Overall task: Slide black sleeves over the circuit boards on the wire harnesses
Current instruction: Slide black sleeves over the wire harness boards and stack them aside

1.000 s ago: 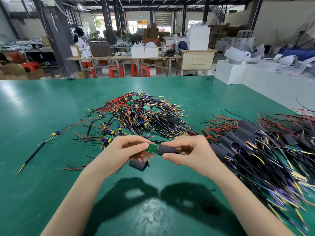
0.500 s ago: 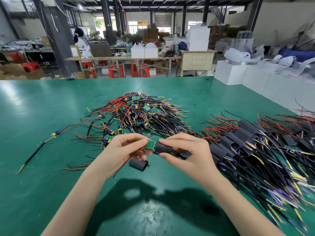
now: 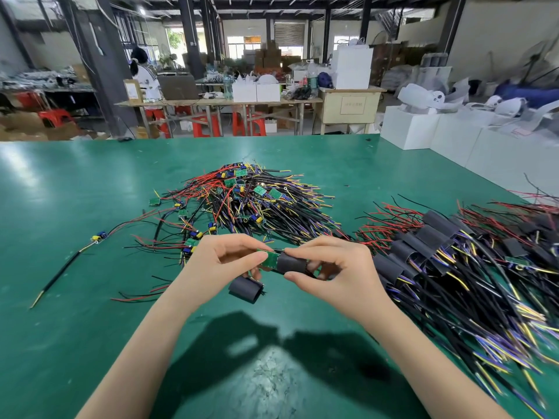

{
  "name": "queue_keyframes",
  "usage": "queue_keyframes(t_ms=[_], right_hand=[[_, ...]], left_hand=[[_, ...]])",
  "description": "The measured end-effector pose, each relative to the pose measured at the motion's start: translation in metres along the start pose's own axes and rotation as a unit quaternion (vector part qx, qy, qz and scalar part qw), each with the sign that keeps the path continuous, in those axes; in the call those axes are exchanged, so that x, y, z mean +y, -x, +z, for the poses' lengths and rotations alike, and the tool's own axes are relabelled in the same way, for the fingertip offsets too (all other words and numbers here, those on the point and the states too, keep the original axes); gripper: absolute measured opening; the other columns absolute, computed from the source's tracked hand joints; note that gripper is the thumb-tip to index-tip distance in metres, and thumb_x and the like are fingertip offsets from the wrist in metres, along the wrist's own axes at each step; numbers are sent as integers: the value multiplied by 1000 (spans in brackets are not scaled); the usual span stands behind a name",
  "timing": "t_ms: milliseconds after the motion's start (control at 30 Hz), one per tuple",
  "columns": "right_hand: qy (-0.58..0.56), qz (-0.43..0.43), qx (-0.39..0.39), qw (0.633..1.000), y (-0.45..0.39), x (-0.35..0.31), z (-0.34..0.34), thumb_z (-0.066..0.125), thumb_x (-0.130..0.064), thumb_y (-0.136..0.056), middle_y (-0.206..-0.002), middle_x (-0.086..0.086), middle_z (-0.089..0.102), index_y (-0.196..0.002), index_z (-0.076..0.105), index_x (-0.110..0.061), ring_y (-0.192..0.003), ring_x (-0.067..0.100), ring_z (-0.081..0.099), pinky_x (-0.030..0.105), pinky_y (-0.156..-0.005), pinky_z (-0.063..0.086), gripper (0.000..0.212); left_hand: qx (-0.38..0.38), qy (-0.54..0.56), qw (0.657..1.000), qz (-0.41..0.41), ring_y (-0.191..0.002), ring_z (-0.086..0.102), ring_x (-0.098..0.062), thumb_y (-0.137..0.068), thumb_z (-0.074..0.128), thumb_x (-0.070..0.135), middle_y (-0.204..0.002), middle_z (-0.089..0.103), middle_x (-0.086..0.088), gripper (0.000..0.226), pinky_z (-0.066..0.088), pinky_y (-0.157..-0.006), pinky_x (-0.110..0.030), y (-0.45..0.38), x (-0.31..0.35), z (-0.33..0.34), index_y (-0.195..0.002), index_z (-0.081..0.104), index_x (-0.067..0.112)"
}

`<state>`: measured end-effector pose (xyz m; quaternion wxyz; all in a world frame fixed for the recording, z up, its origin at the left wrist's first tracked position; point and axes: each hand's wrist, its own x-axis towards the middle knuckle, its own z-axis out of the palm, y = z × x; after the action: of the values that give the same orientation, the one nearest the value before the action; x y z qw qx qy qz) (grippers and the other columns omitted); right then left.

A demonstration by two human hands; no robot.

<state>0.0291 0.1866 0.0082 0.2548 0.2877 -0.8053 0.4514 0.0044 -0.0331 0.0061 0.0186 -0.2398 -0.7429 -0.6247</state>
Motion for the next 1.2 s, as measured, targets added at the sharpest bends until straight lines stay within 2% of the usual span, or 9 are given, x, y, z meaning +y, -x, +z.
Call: queue_keyframes(t_ms=[200, 333, 433, 567, 733, 967, 1100, 1200], right_hand=[[91, -85, 27, 992, 4, 1, 7, 82, -10, -73, -93, 4, 70, -101, 74, -5, -81, 11, 64, 15, -79, 48, 29], [77, -53, 33, 995, 4, 0, 9, 83, -12, -70, -88, 1, 70, -97, 76, -7, -74, 10, 62, 13, -73, 48, 28], [56, -35, 52, 996, 4, -1, 8, 84, -11, -69, -86, 0, 70, -94, 76, -8, -66, 3, 55, 9, -64, 44, 27], [63, -55, 57, 995, 6, -2, 9, 83, -7, -70, -88, 2, 70, -94, 75, -5, -70, -2, 50, 7, -69, 41, 25], [61, -58, 58, 995, 7, -2, 10, 82, -7, -72, -91, 3, 70, -96, 75, -5, -75, -5, 51, 7, -71, 42, 25], [47, -11, 25, 999, 5, -2, 13, 85, -15, -69, -85, -1, 71, -96, 77, -9, -70, 10, 61, 7, -69, 41, 29], [70, -40, 30, 996, 7, -1, 16, 84, -11, -70, -90, 2, 72, -98, 76, -7, -80, 13, 66, 18, -76, 50, 30], [69, -33, 42, 996, 10, -1, 22, 84, -9, -70, -90, 2, 72, -98, 76, -8, -79, 10, 66, 19, -76, 51, 30]], left_hand=[[24, -1, 1000, -14, -58, 63, -16, -84, 68, 4, -66, 70, -14, 9, 51, -63, -20, -1, -3, 2, -85, 74, 11], [13, -18, 1000, 6, -61, 63, -16, -81, 68, 16, -67, 71, -10, 13, 52, -67, -21, 0, 1, 2, -91, 74, 8], [17, -20, 1000, 13, -59, 63, -16, -82, 68, 12, -66, 70, -9, 13, 51, -66, -19, 0, 2, 1, -92, 73, 5], [28, -11, 1000, -7, -56, 63, -19, -84, 68, 2, -68, 71, -11, 6, 51, -62, -21, -2, -1, 0, -87, 73, 5], [31, 2, 999, -37, -55, 64, -20, -86, 67, 1, -73, 74, -14, 18, 52, -58, -22, -2, -4, 0, -81, 75, 16], [23, -18, 1000, -7, -59, 66, -19, -82, 71, 11, -67, 71, -8, 5, 53, -64, -22, -1, -3, 2, -86, 74, 13], [50, 9, 997, -59, -56, 68, -20, -85, 68, -1, -66, 71, -9, 17, 53, -57, -21, -4, -8, 7, -78, 75, 13], [53, 28, 996, -62, -57, 68, -18, -86, 68, 9, -68, 72, -6, 14, 53, -58, -19, -4, -8, 12, -77, 77, 16]])
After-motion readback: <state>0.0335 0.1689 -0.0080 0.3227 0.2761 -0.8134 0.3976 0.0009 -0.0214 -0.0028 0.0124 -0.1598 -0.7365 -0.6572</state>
